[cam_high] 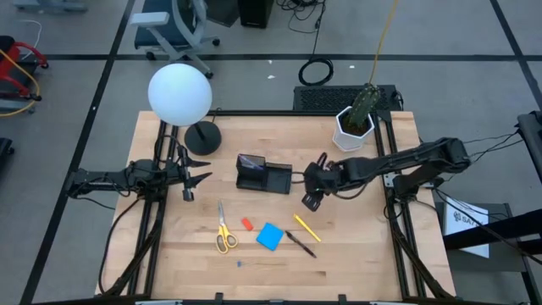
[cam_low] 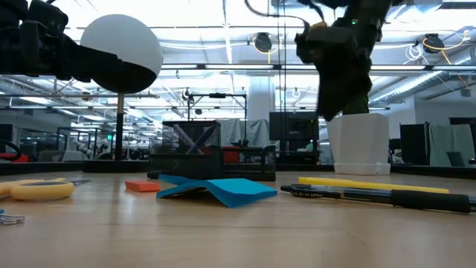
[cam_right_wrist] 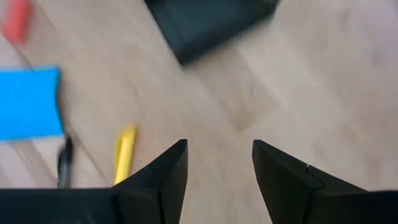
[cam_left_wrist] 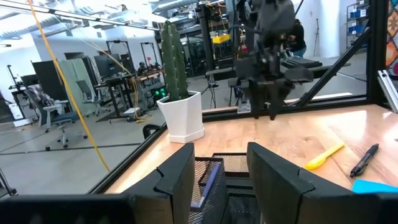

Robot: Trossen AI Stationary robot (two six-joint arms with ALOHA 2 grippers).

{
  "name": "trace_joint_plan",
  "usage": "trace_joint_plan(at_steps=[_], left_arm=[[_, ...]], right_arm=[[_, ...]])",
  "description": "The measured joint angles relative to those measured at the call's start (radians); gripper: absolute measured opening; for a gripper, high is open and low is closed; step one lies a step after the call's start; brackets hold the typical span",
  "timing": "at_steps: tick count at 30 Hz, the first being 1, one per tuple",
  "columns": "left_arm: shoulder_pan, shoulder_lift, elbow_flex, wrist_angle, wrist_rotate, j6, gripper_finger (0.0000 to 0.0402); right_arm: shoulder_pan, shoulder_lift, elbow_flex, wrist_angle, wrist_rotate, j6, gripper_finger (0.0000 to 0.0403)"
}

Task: Pick and place office supplies into organizer
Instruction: Put the yellow pen into the desk organizer

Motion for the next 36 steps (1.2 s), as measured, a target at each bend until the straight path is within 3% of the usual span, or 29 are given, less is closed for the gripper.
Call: trace_joint_plan(at_steps=[6,13,20,36], left_arm=[[0.000,0.000,0.000,0.000,0.000,0.000,0.0154],[0.000,0.000,0.000,0.000,0.000,-0.001,0.0154],[0.000,0.000,0.000,0.000,0.000,-0.001,0.0154],[0.000,0.000,0.000,0.000,0.000,-0.001,0.0154]], right_arm=[[0.051,0.132,0.197,-0.225,-0.005,0.055,0.0171],[0.127,0.270,0.354,-0.264,-0.008,0.103,0.0171],[0.192,0.362,0.370,-0.268,-0.111,0.168,0.0171],[0.211,0.456,0.367,-0.275,-0.113,0.173,0.0171]])
